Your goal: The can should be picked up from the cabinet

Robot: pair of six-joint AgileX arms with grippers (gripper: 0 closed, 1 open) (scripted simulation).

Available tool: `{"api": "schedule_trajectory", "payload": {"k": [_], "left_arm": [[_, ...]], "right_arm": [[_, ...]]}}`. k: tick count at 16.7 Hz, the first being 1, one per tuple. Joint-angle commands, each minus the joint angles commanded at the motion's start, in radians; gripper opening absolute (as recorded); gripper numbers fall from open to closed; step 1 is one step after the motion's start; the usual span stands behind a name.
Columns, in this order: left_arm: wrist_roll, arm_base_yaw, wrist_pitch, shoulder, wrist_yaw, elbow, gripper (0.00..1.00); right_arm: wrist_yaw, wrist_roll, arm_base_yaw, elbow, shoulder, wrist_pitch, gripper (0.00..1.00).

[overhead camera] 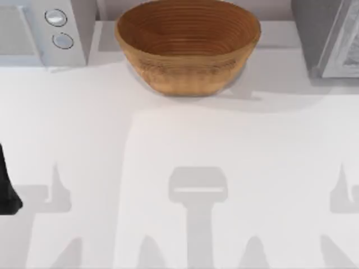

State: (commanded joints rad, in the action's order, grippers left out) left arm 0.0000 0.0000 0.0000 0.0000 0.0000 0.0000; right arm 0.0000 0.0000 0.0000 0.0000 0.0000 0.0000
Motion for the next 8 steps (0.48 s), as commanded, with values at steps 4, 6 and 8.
{"api": "schedule_trajectory", "payload": {"k": [4, 6, 8], "left_arm": [[0.000, 0.000, 0.000, 0.000, 0.000, 0.000, 1.00], [0.000, 0.000, 0.000, 0.000, 0.000, 0.000, 1.00], [0.000, 0.000, 0.000, 0.000, 0.000, 0.000, 1.00]], "right_arm": [[0.007, 0.001, 0.002, 0.032, 0.029, -0.007, 1.00], [0.020, 0.002, 0.009, 0.107, 0.094, -0.026, 1.00], [0.036, 0.004, 0.021, 0.223, 0.191, -0.055, 1.00]]}}
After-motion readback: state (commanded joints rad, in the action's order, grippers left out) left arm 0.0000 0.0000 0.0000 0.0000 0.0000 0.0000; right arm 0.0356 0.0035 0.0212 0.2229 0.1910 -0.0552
